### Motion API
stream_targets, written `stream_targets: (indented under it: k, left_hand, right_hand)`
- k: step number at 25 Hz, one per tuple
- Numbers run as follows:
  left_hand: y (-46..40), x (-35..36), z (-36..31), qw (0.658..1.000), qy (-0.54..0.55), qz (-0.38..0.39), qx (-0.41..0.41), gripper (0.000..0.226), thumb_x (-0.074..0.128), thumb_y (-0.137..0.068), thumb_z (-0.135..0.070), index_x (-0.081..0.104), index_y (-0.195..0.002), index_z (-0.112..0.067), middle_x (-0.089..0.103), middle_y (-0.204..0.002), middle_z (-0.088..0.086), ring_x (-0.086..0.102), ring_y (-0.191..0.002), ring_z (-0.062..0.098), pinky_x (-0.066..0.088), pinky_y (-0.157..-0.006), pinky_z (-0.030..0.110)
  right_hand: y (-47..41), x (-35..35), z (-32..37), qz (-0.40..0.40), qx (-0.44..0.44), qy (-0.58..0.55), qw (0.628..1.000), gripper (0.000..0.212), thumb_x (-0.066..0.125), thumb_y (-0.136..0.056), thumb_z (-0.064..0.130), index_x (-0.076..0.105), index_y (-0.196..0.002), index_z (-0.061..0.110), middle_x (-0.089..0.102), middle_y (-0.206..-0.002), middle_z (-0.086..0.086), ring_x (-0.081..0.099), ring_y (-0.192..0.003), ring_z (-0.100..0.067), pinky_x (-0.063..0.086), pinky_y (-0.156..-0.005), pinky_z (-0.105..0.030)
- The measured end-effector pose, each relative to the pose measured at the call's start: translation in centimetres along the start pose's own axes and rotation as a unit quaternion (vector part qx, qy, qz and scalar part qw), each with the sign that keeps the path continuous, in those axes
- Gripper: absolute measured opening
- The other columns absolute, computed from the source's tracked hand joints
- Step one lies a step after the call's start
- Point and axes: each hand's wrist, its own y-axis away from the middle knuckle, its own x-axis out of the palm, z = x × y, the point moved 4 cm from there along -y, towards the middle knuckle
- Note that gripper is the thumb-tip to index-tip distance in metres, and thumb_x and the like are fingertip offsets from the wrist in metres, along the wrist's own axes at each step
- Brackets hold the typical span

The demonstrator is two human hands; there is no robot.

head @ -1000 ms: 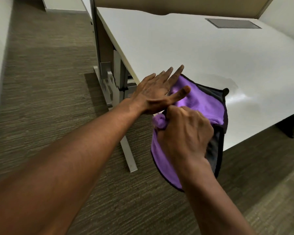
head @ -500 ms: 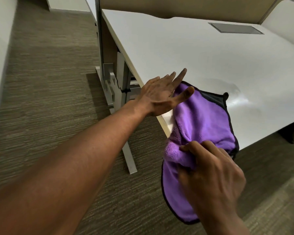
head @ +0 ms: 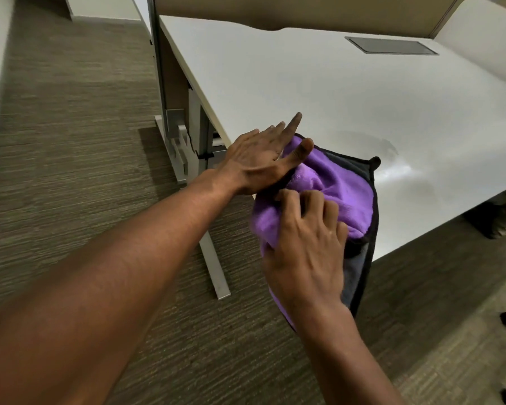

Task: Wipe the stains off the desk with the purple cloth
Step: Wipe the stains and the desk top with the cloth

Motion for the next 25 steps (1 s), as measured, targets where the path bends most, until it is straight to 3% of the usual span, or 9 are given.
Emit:
stream_targets:
  k: [3,5,6,13,17,19,21,25]
  left_hand:
    - [0.2,-0.4,-0.3,1.0,0.02,0.002,0.005,0.115,-0.016,-0.066,-0.093,-0.005,-0.162,-0.031,0.016,-0.17,-0.002,0.013,-0.157,0.01,0.012,-0.127,0.043]
    - [0.4,-1.0,-0.6,0.999,0.053,0.002,0.0,0.121,-0.016,-0.061,-0.094,-0.004,-0.162,-0.03,0.015,-0.17,-0.002,0.015,-0.156,0.012,0.012,-0.127,0.043]
    - [0.5,-1.2,-0.8,0.998,0.065,0.002,-0.005,0.123,-0.017,-0.059,-0.094,-0.003,-0.162,-0.029,0.016,-0.17,-0.002,0.018,-0.155,0.013,0.013,-0.126,0.043]
    - [0.6,-1.3,-1.2,0.997,0.071,0.005,-0.011,0.131,-0.016,-0.055,-0.099,0.001,-0.163,-0.028,0.021,-0.169,-0.001,0.023,-0.154,0.015,0.012,-0.127,0.043]
    - [0.4,-1.1,-1.0,0.998,0.058,0.007,-0.008,0.126,-0.016,-0.059,-0.098,-0.002,-0.163,-0.029,0.019,-0.17,0.001,0.02,-0.155,0.015,0.014,-0.127,0.045]
    - [0.4,-0.9,-0.8,0.999,0.048,0.01,-0.009,0.122,-0.017,-0.061,-0.097,-0.004,-0.162,-0.03,0.019,-0.17,0.003,0.019,-0.156,0.013,0.014,-0.127,0.044]
    - [0.4,-0.9,-0.6,0.999,0.042,0.008,-0.008,0.12,-0.018,-0.062,-0.096,-0.004,-0.162,-0.031,0.021,-0.169,0.003,0.02,-0.155,0.014,0.014,-0.126,0.045]
    - [0.4,-1.1,-0.8,0.998,0.056,0.002,-0.002,0.125,-0.018,-0.059,-0.097,0.0,-0.163,-0.029,0.025,-0.168,0.0,0.025,-0.153,0.014,0.017,-0.125,0.042]
  right_hand:
    - [0.9,0.3,-0.7,0.087,0.022,0.006,0.996,0.089,0.068,-0.086,0.04,0.02,-0.159,0.025,0.023,-0.164,-0.015,0.017,-0.154,-0.035,0.026,-0.121,-0.056]
    - [-0.1,0.8,-0.5,0.148,0.013,-0.008,0.989,0.089,0.053,-0.098,0.045,-0.007,-0.161,0.024,-0.008,-0.169,-0.016,-0.012,-0.157,-0.034,0.004,-0.125,-0.058]
    - [-1.0,1.1,-0.1,0.163,0.009,-0.007,0.987,0.089,0.05,-0.1,0.046,-0.012,-0.16,0.024,-0.015,-0.168,-0.016,-0.017,-0.156,-0.035,0.0,-0.124,-0.059]
    - [-3.8,1.9,1.7,0.154,-0.031,-0.006,0.988,0.079,0.046,-0.1,0.051,0.006,-0.162,0.021,-0.001,-0.169,-0.012,-0.006,-0.156,-0.037,0.007,-0.122,-0.064]
    - [0.4,0.3,-0.9,0.149,-0.085,-0.062,0.983,0.08,0.038,-0.098,0.053,-0.007,-0.162,0.035,-0.005,-0.173,0.002,-0.006,-0.159,-0.025,0.011,-0.124,-0.057]
    - [2.1,-0.2,-1.9,0.148,-0.063,-0.05,0.986,0.08,0.025,-0.091,0.057,-0.009,-0.161,0.038,-0.003,-0.173,0.004,-0.004,-0.159,-0.024,0.016,-0.123,-0.058]
    - [1.2,0.1,-1.7,0.18,-0.038,-0.037,0.982,0.082,0.019,-0.088,0.059,-0.015,-0.16,0.036,-0.009,-0.172,0.001,-0.008,-0.158,-0.027,0.009,-0.123,-0.063]
    - [-4.2,2.0,1.4,0.198,-0.026,-0.015,0.98,0.086,0.047,-0.097,0.054,0.0,-0.162,0.026,-0.009,-0.171,-0.009,-0.012,-0.156,-0.04,-0.001,-0.118,-0.071]
